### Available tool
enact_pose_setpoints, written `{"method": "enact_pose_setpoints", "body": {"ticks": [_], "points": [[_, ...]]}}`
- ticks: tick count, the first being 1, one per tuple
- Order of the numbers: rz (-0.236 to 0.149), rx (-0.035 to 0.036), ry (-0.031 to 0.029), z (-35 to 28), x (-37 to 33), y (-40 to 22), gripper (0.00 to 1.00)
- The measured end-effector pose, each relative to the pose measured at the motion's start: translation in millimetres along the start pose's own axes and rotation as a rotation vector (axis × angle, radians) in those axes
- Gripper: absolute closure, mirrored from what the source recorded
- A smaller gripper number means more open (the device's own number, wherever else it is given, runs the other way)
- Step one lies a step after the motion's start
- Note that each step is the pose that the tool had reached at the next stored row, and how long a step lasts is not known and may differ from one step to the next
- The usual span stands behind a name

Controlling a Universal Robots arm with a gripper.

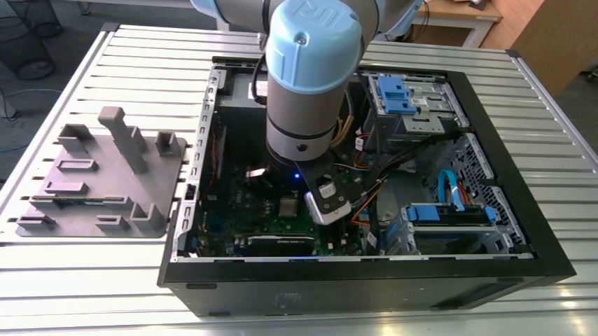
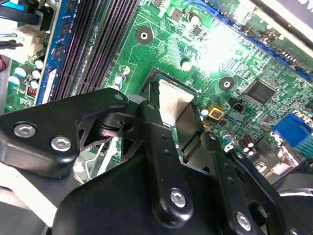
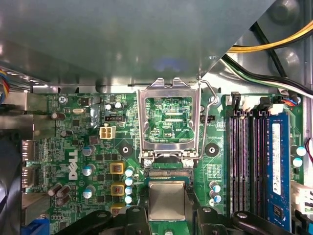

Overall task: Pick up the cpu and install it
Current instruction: 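Place the cpu into insertion slot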

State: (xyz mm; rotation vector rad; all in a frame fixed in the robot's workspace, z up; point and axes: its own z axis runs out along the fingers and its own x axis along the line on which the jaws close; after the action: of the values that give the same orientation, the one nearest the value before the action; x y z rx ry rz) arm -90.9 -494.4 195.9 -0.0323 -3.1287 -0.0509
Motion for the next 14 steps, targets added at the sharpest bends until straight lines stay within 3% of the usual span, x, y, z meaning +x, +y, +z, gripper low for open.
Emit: {"method": "enact_pose_setpoints", "body": {"ticks": [14], "points": [[0.0,0.0002,0.0001,3.7,-1.0,2.1,0.62]]}}
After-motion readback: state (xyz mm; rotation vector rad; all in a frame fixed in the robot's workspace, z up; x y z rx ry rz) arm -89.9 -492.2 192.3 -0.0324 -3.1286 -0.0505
